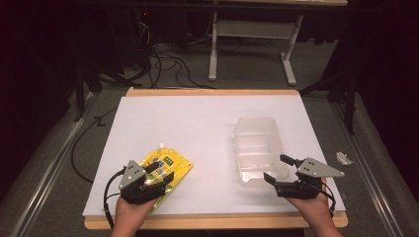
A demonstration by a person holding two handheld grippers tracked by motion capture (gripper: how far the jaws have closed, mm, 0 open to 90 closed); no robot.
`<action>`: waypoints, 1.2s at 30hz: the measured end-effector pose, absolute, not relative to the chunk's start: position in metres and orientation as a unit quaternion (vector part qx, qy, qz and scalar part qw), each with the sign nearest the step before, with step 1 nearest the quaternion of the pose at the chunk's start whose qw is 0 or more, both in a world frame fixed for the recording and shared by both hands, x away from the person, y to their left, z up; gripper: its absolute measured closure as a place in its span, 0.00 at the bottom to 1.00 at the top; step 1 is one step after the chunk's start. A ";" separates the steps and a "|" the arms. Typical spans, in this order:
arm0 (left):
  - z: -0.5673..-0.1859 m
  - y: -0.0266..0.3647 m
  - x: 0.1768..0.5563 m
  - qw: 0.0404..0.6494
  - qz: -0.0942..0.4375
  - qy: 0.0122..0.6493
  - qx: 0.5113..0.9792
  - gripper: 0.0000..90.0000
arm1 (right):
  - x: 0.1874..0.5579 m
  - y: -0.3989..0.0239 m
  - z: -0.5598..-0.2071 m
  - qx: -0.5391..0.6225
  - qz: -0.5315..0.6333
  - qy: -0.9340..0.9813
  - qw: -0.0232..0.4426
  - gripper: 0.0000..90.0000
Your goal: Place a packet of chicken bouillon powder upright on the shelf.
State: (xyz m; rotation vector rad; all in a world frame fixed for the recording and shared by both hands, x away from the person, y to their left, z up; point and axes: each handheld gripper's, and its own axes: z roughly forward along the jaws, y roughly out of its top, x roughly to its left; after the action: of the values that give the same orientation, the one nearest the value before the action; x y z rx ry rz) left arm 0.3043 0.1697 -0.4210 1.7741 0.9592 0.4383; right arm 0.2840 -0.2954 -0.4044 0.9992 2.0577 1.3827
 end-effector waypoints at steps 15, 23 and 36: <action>-0.427 0.203 0.314 0.491 0.214 0.437 0.722 0.67 | 0.286 -0.297 -0.406 0.373 0.507 0.742 0.231 0.17; -0.437 0.237 0.327 0.433 0.240 0.499 0.711 1.00 | 0.286 -0.301 -0.408 0.383 0.507 0.738 0.227 0.19; -0.459 0.279 0.338 0.429 0.158 0.592 0.664 0.94 | 0.286 -0.295 -0.410 0.376 0.494 0.751 0.224 0.20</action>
State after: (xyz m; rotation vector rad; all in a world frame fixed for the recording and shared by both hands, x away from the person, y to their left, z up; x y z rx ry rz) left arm 0.3384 0.2788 -0.4594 1.6567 1.4792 0.3939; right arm 0.2863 -0.2951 -0.4102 1.0383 2.0733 1.3645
